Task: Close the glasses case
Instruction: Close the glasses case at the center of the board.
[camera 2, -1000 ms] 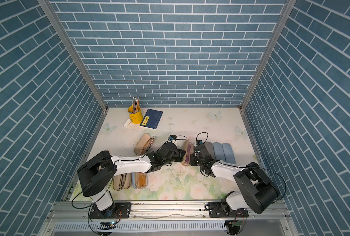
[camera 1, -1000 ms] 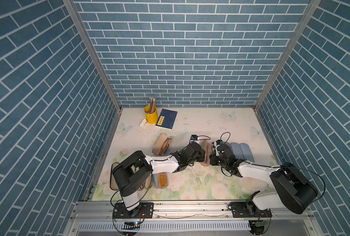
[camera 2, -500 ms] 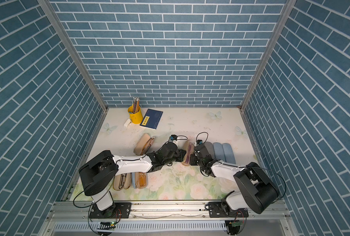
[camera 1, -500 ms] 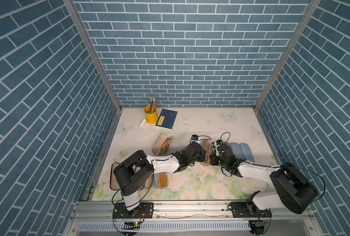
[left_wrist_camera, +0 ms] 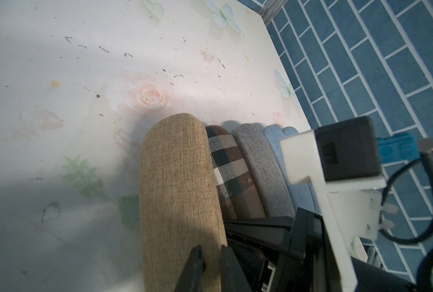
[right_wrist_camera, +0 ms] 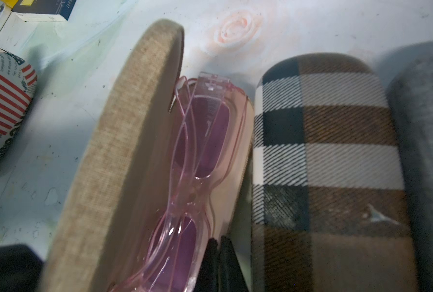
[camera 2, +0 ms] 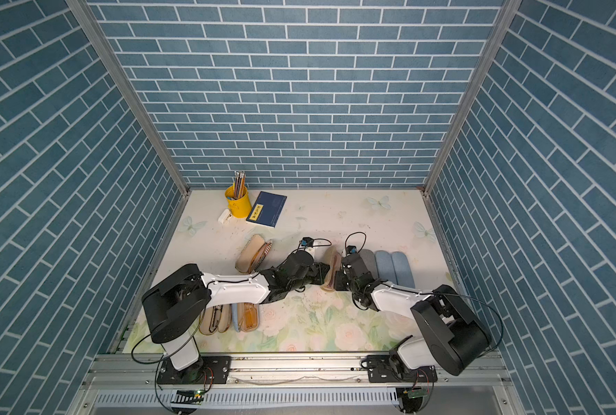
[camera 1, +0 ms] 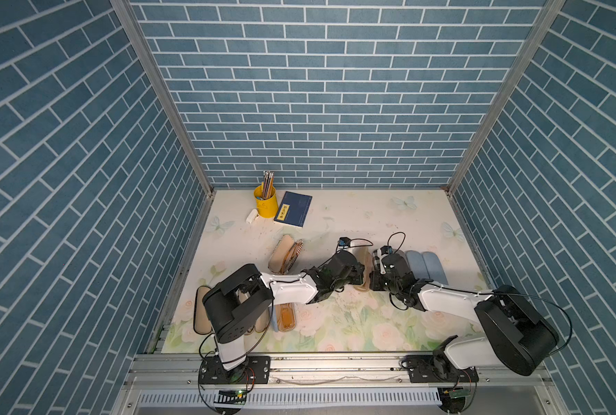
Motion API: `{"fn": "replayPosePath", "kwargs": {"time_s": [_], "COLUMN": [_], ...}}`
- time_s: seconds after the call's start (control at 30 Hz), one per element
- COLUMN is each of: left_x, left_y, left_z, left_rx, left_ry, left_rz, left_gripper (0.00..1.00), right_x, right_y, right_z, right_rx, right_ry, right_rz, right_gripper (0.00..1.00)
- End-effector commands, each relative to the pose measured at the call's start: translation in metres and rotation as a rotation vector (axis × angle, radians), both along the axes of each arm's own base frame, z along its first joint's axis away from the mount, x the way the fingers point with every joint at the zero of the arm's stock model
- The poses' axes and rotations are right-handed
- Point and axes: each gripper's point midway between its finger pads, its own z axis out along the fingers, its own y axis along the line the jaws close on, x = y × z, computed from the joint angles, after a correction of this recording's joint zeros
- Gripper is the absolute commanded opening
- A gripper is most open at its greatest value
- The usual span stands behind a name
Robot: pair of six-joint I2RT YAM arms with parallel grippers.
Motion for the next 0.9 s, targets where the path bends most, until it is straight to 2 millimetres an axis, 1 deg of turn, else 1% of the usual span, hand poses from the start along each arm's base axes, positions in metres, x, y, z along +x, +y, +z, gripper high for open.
{"fn": "replayPosePath", "kwargs": {"time_s": [0.0,0.4,0.6,0.87], "left_x": [-0.0175,-0.018,-0.0196,-0.0195], "left_y": [0.0049,0.0059,0.0101,0.0094], "left_z": [-0.0395,-0.0393,-0.0394,-0.0414], "left_rx": [0.093,0.092,0.088,0.09], "left_ry": [0.082,0.082,0.081,0.082], "left_rz": [-0.04,-0.039,-0.031,-0.032], "left_gripper": [0.18,0.18,0.18,0.18], "right_x": [0.0074,0.0111,0.0133,0.0154], "right_y": [0.0083,0.0094,0.0115,0.0126], "right_z": [0.0106,0.0124,0.0118,0.0129], "right_rx": [0.017,0.012,0.01,0.008], "right_ry": [-0.029,-0.032,-0.029,-0.033], "right_rz": [0.019,0.017,0.022,0.022], "right_gripper": [0.06,0.05,0.05,0.05]}}
